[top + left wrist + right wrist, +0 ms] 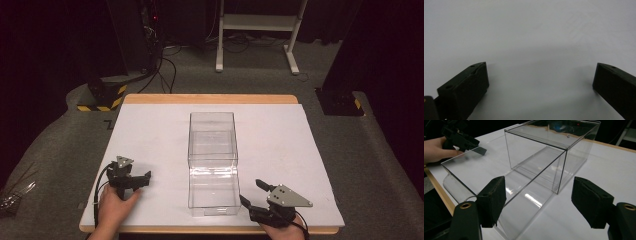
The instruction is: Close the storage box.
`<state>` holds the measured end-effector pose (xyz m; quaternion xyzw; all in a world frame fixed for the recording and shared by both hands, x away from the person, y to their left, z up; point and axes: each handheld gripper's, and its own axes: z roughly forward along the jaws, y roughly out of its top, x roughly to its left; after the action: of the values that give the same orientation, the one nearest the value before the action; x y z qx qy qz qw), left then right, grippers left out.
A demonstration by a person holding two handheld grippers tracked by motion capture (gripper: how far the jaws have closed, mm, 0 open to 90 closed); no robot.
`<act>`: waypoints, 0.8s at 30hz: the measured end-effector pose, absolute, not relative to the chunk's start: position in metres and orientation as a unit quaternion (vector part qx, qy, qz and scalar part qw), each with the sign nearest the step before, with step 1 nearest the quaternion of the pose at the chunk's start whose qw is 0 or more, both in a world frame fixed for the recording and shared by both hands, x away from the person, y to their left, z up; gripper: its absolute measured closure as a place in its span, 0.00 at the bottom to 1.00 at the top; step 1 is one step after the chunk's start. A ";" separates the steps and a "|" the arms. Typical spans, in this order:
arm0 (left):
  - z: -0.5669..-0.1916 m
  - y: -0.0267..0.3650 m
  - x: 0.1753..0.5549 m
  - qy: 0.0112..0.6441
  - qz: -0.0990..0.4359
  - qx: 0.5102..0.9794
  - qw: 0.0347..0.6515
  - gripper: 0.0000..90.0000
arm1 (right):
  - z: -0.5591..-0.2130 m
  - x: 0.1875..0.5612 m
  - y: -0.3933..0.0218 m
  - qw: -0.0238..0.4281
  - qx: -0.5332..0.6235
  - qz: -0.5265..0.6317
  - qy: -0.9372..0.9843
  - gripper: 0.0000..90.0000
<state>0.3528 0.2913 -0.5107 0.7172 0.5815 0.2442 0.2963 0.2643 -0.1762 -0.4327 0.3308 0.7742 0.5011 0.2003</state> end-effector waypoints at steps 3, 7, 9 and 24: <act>-0.511 0.291 0.353 0.582 0.244 0.717 0.296 0.01 | -0.432 0.263 -0.175 0.192 0.328 0.508 0.773 0.31; -0.511 0.291 0.353 0.582 0.244 0.717 0.296 0.01 | -0.431 0.260 -0.172 0.188 0.321 0.511 0.775 0.31; -0.511 0.291 0.353 0.582 0.244 0.717 0.296 0.01 | -0.432 0.259 -0.170 0.185 0.318 0.511 0.777 0.30; -0.511 0.291 0.353 0.582 0.244 0.717 0.296 0.01 | -0.447 0.253 -0.158 0.162 0.315 0.492 0.795 0.28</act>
<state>0.3528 0.2913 -0.5107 0.7172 0.5815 0.2441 0.2963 0.2535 -0.1581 -0.4471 0.3149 0.7952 0.4924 0.1615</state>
